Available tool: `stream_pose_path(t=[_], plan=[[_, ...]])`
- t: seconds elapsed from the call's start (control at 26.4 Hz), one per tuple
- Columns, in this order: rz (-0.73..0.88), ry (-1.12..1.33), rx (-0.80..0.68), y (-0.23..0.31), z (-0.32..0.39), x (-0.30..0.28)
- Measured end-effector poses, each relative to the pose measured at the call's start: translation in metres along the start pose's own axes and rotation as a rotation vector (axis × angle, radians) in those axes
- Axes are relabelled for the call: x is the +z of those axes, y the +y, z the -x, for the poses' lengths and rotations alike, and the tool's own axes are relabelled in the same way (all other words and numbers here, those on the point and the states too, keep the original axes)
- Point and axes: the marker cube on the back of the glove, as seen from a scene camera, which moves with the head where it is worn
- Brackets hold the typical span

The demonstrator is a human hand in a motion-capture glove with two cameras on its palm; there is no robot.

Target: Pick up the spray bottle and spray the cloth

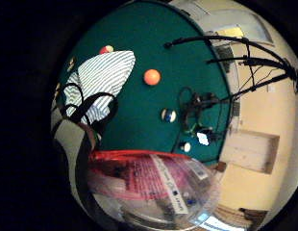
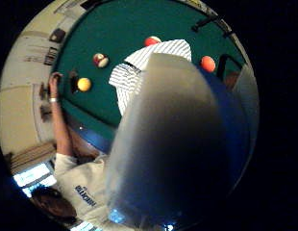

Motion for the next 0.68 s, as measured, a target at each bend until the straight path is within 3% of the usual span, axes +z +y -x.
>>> stream_pose_path(t=[0.34, 0.68], plan=[[0.112, 0.283, -0.094, -0.033, 0.031, 0.046], [0.178, 0.243, -0.089, -0.042, 0.062, 0.088]])
